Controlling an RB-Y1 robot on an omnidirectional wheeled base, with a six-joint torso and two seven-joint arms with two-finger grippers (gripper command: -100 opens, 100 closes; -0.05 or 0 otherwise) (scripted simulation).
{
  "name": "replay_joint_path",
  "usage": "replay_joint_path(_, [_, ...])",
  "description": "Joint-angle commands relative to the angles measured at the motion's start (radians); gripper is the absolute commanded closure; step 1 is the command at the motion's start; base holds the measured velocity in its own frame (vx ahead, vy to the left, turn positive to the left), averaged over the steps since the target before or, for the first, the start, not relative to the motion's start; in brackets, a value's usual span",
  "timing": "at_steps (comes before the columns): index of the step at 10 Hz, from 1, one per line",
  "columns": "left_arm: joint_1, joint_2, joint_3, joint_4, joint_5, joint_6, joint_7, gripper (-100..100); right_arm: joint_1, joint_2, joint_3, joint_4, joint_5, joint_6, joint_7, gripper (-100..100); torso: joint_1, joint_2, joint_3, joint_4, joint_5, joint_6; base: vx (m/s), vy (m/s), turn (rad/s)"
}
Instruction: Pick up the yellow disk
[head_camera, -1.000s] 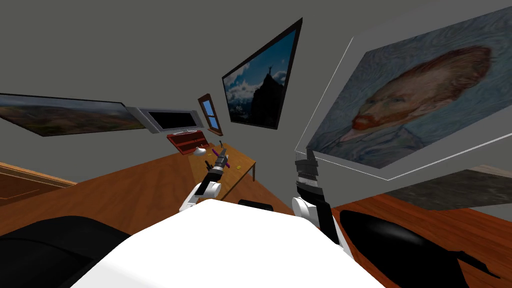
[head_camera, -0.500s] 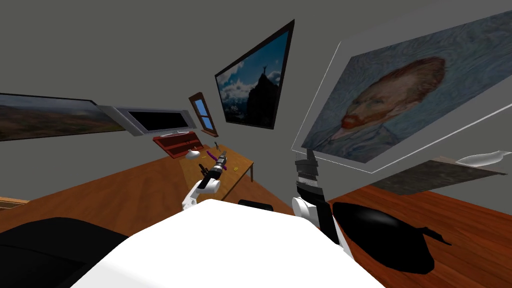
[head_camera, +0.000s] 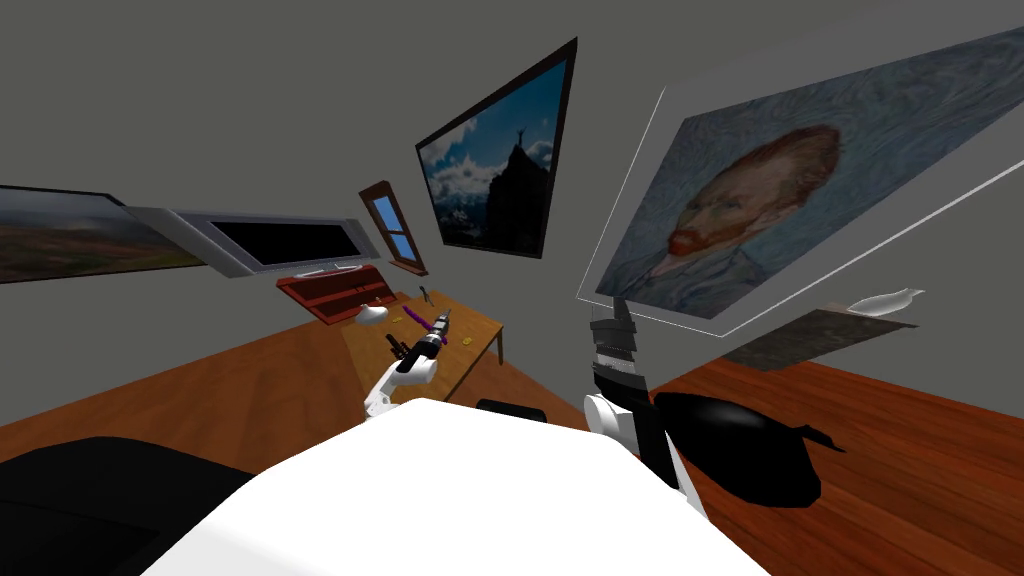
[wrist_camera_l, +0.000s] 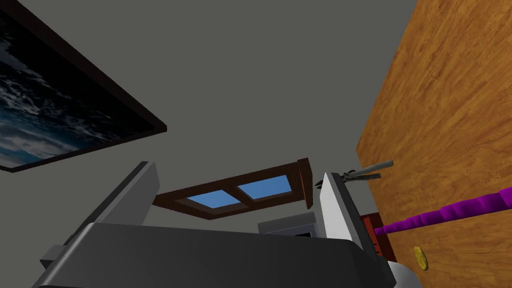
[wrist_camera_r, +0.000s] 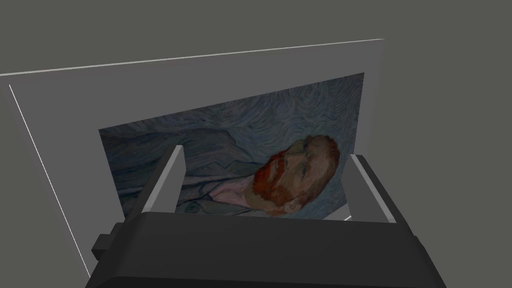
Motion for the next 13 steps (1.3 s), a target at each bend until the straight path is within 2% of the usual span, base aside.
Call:
replay_joint_path(1, [-0.032, 0.017, 0.029, 0.050, 0.012, 0.050, -0.022, -100, 0.000, 0.000, 0.000, 0.000, 0.000, 0.000, 0.000, 0, 0.000, 0.000, 0.000, 0.000, 0.000, 0.000, 0.020, 0.009, -0.140])
replay_joint_path(2, [-0.032, 0.017, 0.029, 0.070, 0.012, 0.064, -0.022, -100, 0.000, 0.000, 0.000, 0.000, 0.000, 0.000, 0.000, 0, 0.000, 0.000, 0.000, 0.000, 0.000, 0.001, 0.017, 0.013, -0.084])
replay_joint_path(3, [-0.057, 0.030, 0.053, 0.105, 0.021, 0.101, -0.043, -100, 0.000, 0.000, 0.000, 0.000, 0.000, 0.000, 0.000, 0, 0.000, 0.000, 0.000, 0.000, 0.000, 0.000, 0.019, 0.011, -0.165])
replay_joint_path(4, [-0.057, 0.030, 0.053, 0.123, 0.021, 0.116, -0.043, -100, 0.000, 0.000, 0.000, 0.000, 0.000, 0.000, 0.000, 0, 0.000, 0.000, 0.000, 0.000, 0.000, 0.001, 0.020, 0.013, -0.086])
replay_joint_path(5, [-0.082, 0.044, 0.078, 0.154, 0.031, 0.159, -0.063, -100, 0.000, 0.000, 0.000, 0.000, 0.000, 0.000, 0.000, 0, 0.000, 0.000, 0.000, 0.000, 0.000, 0.000, 0.020, 0.011, -0.155])
replay_joint_path(6, [-0.082, 0.044, 0.078, 0.177, 0.031, 0.168, -0.063, -100, 0.000, 0.000, 0.000, 0.000, 0.000, 0.000, 0.000, 0, 0.000, 0.000, 0.000, 0.000, 0.000, 0.000, 0.017, 0.013, -0.094])
replay_joint_path(7, [-0.082, 0.044, 0.078, 0.178, 0.031, 0.168, -0.063, -100, 0.000, 0.000, 0.000, 0.000, 0.000, 0.000, 0.000, 0, 0.000, 0.000, 0.000, 0.000, 0.000, 0.000, 0.008, 0.005, 0.012])
replay_joint_path(8, [-0.107, 0.058, 0.103, 0.208, 0.041, 0.221, -0.084, -100, 0.000, 0.000, 0.000, 0.000, 0.000, 0.000, 0.000, 0, 0.000, 0.000, 0.000, 0.000, 0.000, 0.000, 0.014, 0.006, -0.175])
replay_joint_path(9, [-0.107, 0.058, 0.103, 0.230, 0.041, 0.221, -0.084, -100, 0.000, 0.000, 0.000, 0.000, 0.000, 0.000, 0.000, 0, 0.000, 0.000, 0.000, 0.000, 0.000, 0.001, 0.015, 0.013, -0.095])
replay_joint_path(10, [-0.133, 0.072, 0.127, 0.261, 0.050, 0.262, -0.104, -100, 0.000, 0.000, 0.000, 0.000, 0.000, 0.000, 0.000, 0, 0.000, 0.000, 0.000, 0.000, 0.000, 0.000, 0.021, 0.012, -0.125])
replay_joint_path(11, [-0.133, 0.072, 0.127, 0.290, 0.050, 0.273, -0.104, -100, 0.000, 0.000, 0.000, 0.000, 0.000, 0.000, 0.000, 0, 0.000, 0.000, 0.000, 0.000, 0.000, 0.000, 0.020, 0.013, -0.090])
replay_joint_path(12, [-0.159, 0.087, 0.152, 0.325, 0.060, 0.311, -0.125, -100, 0.000, 0.000, 0.000, 0.000, 0.000, 0.000, 0.000, 0, 0.000, 0.000, 0.000, 0.000, 0.000, 0.000, 0.022, 0.015, -0.170])
replay_joint_path(13, [-0.159, 0.087, 0.152, 0.347, 0.060, 0.326, -0.125, -100, 0.000, 0.000, 0.000, 0.000, 0.000, 0.000, 0.000, 0, 0.000, -0.001, 0.000, 0.000, 0.000, 0.000, 0.019, 0.016, -0.101])
